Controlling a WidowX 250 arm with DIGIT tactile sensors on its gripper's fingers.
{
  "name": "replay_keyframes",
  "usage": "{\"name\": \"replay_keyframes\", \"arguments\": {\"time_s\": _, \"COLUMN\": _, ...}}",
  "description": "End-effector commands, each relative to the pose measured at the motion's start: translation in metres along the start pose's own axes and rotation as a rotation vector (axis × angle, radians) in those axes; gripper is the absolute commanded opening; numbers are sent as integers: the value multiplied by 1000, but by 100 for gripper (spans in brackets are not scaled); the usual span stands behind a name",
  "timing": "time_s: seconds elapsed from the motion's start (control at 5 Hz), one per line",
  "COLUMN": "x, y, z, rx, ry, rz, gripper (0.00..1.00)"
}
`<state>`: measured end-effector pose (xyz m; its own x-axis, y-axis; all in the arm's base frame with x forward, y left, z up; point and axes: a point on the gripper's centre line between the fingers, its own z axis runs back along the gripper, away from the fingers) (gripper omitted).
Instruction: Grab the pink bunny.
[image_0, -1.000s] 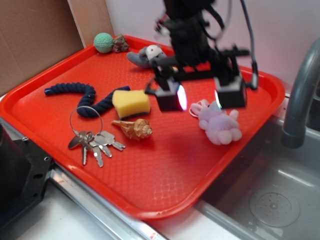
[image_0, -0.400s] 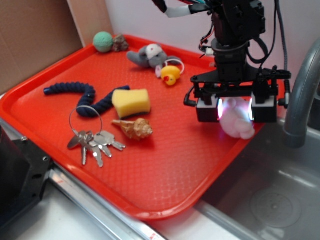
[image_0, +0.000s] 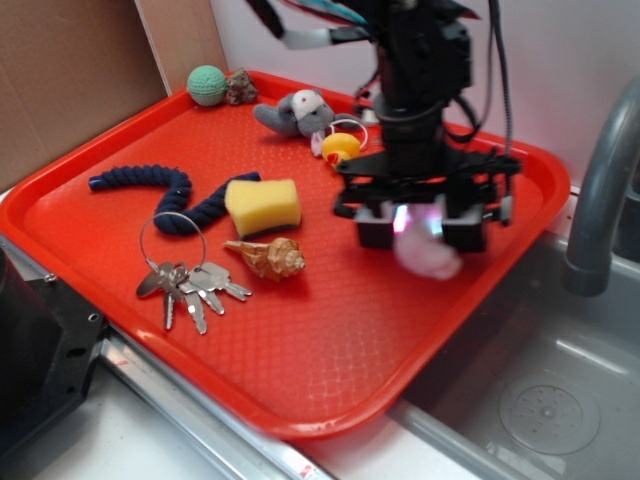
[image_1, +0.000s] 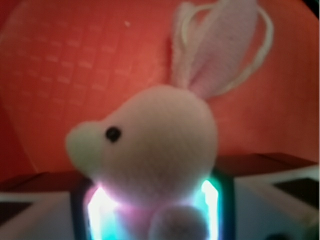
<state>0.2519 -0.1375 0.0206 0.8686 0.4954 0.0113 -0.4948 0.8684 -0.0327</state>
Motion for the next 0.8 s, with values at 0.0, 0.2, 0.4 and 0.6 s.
{"name": "replay_keyframes", "arguments": {"time_s": 0.0, "x": 23, "y": 70, "z": 53, "rx": 44, "ry": -25, "rz": -261, "gripper": 0}}
{"name": "replay_keyframes", "arguments": {"time_s": 0.2, "x": 28, "y": 95, "z": 101, "rx": 50, "ry": -84, "rz": -400, "gripper": 0}}
{"name": "replay_keyframes", "arguments": {"time_s": 0.4, "x": 30, "y": 132, "z": 154, "rx": 74, "ry": -181, "rz": -497, "gripper": 0}}
{"name": "replay_keyframes", "arguments": {"time_s": 0.6, "x": 33, "y": 151, "z": 186, "rx": 26, "ry": -175, "rz": -507, "gripper": 0}}
